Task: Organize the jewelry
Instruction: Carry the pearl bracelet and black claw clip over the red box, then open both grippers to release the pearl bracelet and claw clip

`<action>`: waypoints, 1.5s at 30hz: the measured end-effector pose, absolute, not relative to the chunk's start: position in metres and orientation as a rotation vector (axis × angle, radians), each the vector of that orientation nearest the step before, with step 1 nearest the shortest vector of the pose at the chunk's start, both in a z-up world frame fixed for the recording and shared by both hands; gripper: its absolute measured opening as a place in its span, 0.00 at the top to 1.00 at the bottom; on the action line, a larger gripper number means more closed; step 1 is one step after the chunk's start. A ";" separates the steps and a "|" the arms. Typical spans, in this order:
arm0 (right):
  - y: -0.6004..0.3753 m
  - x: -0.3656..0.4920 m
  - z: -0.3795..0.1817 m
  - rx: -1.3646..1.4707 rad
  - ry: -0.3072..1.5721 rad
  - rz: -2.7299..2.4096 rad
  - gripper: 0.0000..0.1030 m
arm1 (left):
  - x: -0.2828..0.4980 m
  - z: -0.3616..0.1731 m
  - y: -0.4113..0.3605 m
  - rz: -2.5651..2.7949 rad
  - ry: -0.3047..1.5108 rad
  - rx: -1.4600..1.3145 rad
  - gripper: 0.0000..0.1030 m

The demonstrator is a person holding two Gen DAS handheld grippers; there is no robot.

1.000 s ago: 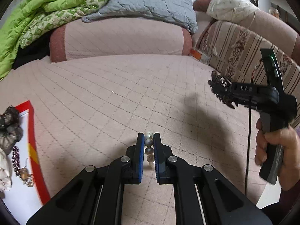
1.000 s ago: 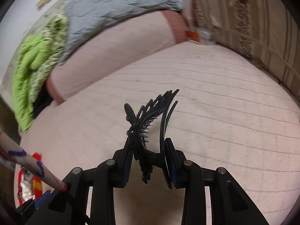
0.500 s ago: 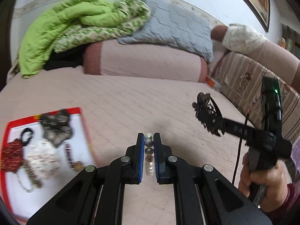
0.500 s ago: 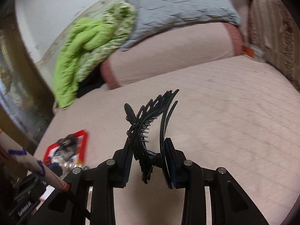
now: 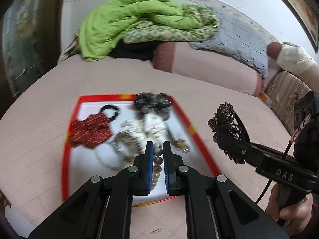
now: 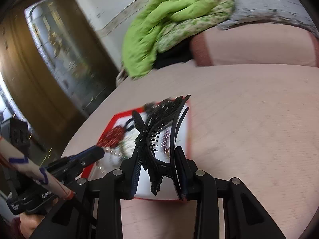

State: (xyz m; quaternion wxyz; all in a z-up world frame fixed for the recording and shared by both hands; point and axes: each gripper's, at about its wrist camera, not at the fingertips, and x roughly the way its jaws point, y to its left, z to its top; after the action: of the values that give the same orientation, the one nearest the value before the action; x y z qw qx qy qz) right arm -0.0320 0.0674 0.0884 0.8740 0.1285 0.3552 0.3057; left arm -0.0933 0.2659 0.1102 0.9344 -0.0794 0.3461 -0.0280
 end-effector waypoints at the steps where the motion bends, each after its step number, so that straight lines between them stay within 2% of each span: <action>1: 0.074 -0.033 0.086 0.264 0.748 0.650 0.65 | -0.096 0.107 0.273 -0.042 0.715 -0.167 0.91; 10: 0.114 -0.025 0.057 0.214 0.831 0.685 0.65 | -0.100 0.082 0.308 0.028 0.768 -0.212 0.91; 21: 0.125 -0.016 0.037 0.205 0.905 0.696 0.65 | -0.089 0.067 0.308 0.061 0.825 -0.193 0.91; 45: 0.135 -0.017 0.032 0.098 0.948 0.674 0.63 | -0.080 0.059 0.312 0.117 0.863 -0.169 0.91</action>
State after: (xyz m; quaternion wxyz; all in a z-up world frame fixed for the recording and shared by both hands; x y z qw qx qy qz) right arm -0.0168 0.1346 0.0315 0.8345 0.0461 0.4473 0.3184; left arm -0.0796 0.3118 0.0587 0.9033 -0.0815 0.4173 0.0564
